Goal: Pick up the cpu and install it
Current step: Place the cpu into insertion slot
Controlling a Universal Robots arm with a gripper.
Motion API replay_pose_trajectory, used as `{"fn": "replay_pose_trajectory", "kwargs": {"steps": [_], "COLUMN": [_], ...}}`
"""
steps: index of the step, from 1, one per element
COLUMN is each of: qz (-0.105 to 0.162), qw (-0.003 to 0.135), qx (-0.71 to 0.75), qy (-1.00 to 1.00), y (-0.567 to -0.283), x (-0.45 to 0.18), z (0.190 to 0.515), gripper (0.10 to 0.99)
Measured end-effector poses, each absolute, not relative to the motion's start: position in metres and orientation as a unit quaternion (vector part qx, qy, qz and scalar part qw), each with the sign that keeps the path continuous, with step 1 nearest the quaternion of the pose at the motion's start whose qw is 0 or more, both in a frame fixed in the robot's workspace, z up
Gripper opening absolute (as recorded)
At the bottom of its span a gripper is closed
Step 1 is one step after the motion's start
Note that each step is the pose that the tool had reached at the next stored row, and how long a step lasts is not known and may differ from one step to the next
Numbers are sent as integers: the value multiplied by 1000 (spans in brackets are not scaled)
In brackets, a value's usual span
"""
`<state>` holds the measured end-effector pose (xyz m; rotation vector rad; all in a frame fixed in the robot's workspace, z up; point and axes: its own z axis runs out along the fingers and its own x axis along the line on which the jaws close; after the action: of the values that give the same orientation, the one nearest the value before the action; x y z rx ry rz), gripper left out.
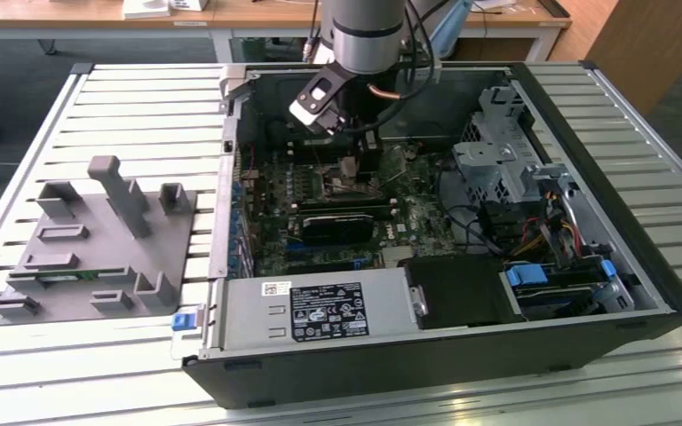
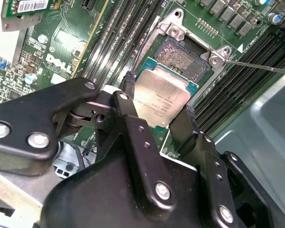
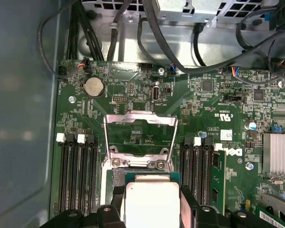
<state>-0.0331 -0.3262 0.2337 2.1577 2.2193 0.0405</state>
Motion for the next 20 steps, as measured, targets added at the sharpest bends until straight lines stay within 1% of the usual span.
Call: {"fn": "replay_pose_trajectory", "kwargs": {"steps": [11, 20], "qz": [13, 13], "qw": [23, 23], "qx": [694, 694], "qy": [720, 720], "y": [-323, -323], "x": [-34, -35], "z": [220, 217], "gripper": [541, 541]}}
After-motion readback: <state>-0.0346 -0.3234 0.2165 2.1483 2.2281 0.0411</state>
